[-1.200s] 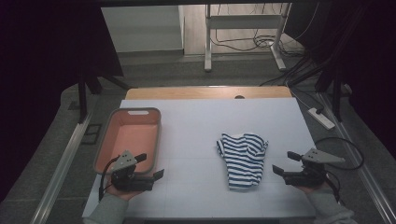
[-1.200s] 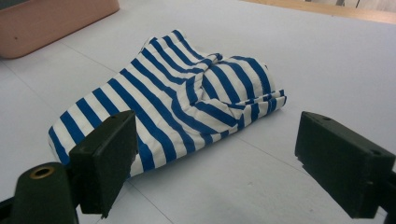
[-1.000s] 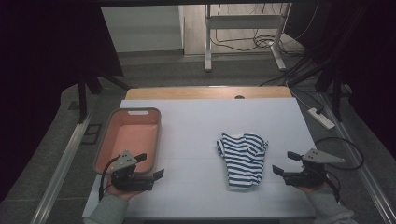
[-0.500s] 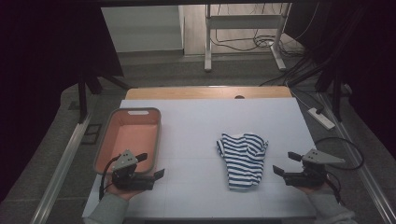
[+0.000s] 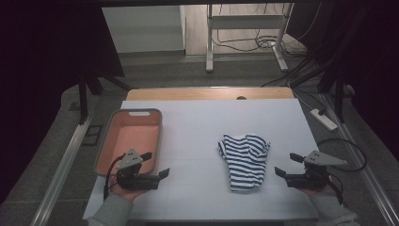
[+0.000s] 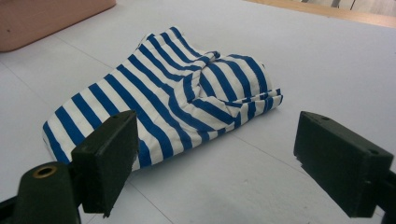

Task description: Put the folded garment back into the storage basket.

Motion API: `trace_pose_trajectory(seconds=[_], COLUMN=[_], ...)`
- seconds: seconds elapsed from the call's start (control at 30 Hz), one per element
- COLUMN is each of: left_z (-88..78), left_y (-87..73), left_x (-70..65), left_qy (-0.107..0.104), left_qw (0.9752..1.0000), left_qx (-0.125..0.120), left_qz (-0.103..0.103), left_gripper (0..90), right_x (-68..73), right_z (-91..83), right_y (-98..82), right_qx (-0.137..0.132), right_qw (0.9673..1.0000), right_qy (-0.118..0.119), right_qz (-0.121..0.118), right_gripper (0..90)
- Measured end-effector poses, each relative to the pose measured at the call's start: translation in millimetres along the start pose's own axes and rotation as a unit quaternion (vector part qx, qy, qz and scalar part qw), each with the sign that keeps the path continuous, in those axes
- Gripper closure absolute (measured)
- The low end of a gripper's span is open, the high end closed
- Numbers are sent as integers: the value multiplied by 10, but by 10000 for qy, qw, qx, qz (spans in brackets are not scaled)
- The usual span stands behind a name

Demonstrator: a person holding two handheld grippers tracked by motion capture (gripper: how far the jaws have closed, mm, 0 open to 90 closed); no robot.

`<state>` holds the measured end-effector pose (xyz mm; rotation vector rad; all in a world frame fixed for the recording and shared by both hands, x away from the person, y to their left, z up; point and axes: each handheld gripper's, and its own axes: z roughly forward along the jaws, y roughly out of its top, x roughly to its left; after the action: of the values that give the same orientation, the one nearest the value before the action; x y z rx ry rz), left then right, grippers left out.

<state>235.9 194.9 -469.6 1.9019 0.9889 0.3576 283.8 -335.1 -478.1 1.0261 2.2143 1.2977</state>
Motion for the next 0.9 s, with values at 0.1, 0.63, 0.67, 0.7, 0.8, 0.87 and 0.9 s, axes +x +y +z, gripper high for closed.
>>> trace_pose_trajectory(seconds=[0.1, 0.63, 0.67, 0.7, 0.8, 0.87, 0.9], left_z=[28, 285, 285, 323, 369, 419, 446], left_y=[27, 236, 236, 267, 304, 339, 355], left_x=[-21, -141, -141, -152, -166, -182, -188], left_qy=[-18, -201, -201, -216, -233, -228, -236], left_qw=[10000, 9996, 9996, 9995, 9994, 9993, 9993], left_qx=[24, 126, 126, 132, 151, 179, 191], left_qz=[31, 152, 152, 162, 184, 219, 223], left_gripper=[93, 92, 92, 92, 93, 92, 92], right_x=[0, 10, 10, 9, 10, 11, 13], right_z=[1, 10, 10, 11, 12, 10, 9], right_y=[0, 4, 4, 3, 2, 3, 4], right_qx=[0, 32, 32, 34, 34, 34, 28], right_qw=[10000, 10000, 10000, 10000, 10000, 10000, 10000], right_qy=[3, -7, -7, -7, 4, 6, 2], right_qz=[-4, -62, -62, -53, -49, -63, -72], right_gripper=[150, 152, 152, 152, 152, 152, 152])
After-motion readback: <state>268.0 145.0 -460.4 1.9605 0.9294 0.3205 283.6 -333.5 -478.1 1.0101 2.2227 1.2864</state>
